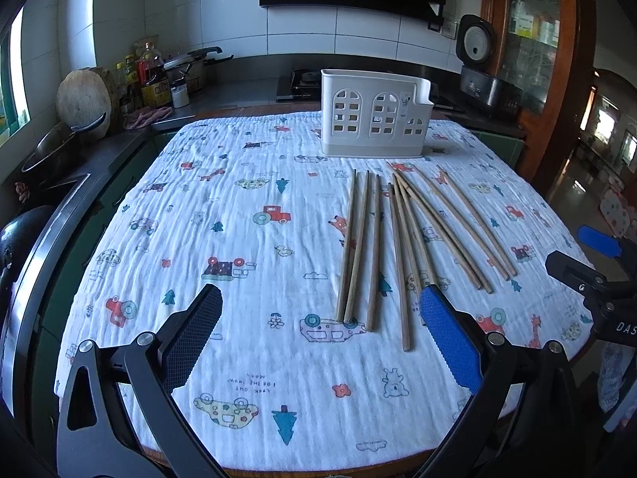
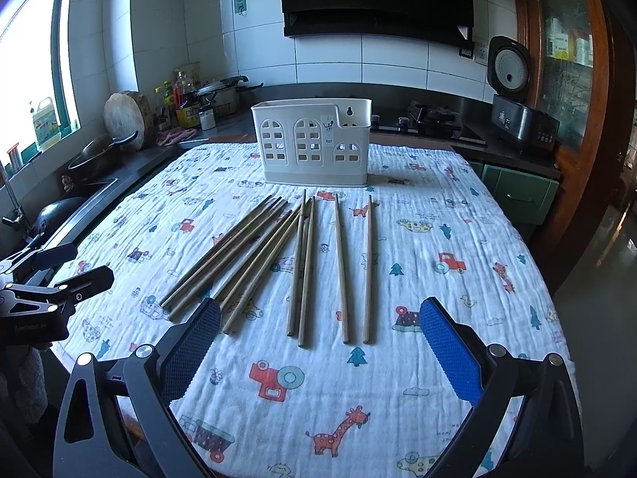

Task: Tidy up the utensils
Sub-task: 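Move the left tool toward one wooden chopstick while the right tool approaches another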

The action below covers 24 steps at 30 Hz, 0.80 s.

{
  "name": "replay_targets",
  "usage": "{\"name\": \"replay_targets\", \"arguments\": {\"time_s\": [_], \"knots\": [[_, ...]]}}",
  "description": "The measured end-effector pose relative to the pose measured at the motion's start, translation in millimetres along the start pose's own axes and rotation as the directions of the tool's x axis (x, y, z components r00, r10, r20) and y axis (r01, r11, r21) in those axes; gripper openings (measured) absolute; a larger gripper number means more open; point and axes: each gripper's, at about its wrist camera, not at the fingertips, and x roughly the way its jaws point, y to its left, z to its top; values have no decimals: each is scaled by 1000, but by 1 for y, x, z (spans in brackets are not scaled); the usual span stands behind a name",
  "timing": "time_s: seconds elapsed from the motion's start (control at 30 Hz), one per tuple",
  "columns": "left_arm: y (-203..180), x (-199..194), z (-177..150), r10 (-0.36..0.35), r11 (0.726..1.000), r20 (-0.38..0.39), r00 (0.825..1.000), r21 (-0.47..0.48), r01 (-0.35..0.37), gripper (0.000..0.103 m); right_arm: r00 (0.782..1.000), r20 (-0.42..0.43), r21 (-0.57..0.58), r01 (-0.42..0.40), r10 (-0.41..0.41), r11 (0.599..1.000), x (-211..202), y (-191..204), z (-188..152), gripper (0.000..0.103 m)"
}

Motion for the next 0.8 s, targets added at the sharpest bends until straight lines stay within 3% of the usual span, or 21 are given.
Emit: {"name": "replay_targets", "arguments": {"time_s": [0.8], "knots": [[5,55,21,-9,1000,-103,995,22,11,98,996,-88,-39,31,-34,999,46,-12,8,97]]}}
